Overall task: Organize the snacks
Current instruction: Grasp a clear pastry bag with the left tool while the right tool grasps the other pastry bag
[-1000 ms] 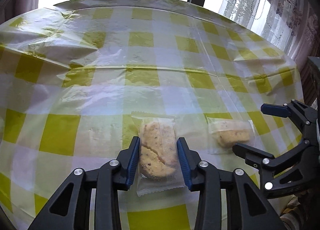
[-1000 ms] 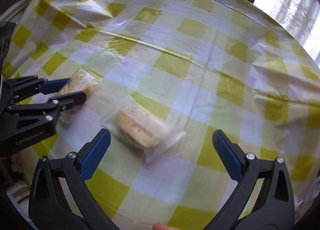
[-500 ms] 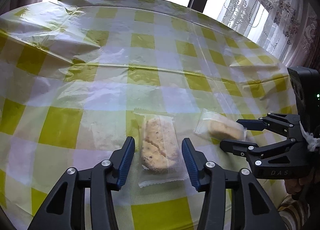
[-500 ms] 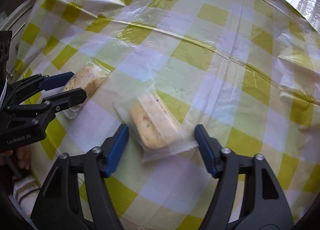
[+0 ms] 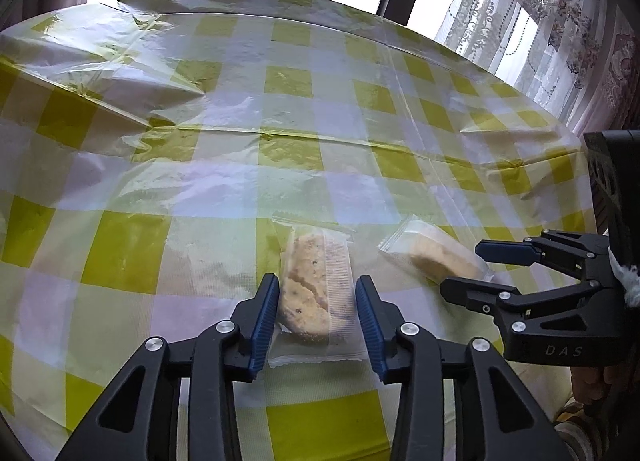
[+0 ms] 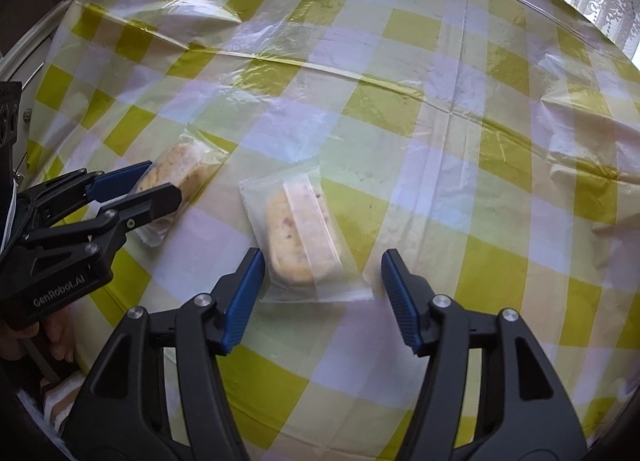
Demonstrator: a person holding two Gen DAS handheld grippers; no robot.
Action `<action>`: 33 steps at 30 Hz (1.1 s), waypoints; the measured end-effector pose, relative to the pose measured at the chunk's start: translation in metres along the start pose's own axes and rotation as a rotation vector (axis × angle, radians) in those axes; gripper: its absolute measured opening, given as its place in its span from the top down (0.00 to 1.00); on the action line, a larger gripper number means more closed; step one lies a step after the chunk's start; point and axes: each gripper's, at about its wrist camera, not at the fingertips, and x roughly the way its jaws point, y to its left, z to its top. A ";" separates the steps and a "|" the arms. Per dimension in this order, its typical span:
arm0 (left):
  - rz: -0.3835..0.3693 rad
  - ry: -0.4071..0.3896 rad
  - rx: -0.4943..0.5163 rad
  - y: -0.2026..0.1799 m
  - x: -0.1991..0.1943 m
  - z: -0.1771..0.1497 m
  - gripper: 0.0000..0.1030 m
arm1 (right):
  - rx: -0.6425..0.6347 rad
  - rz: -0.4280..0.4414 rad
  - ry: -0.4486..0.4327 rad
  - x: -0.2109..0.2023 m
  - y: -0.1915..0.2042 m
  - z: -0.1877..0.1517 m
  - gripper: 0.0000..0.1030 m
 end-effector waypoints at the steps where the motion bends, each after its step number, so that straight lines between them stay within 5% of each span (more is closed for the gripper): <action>1: 0.002 0.000 0.004 -0.001 0.000 0.000 0.59 | -0.005 -0.002 0.006 0.003 0.001 0.002 0.38; 7: 0.009 0.002 0.013 -0.003 0.000 -0.001 0.60 | 0.000 -0.007 0.008 0.010 0.006 0.008 0.39; 9: 0.006 0.003 0.012 -0.003 0.000 -0.001 0.62 | 0.014 -0.013 -0.005 0.007 0.007 0.007 0.58; 11: 0.006 0.003 0.015 -0.003 0.000 -0.001 0.63 | 0.033 -0.022 -0.012 0.006 0.009 0.005 0.60; 33: -0.070 -0.071 0.065 -0.036 -0.042 -0.006 0.63 | 0.247 -0.110 -0.114 -0.072 -0.003 -0.065 0.62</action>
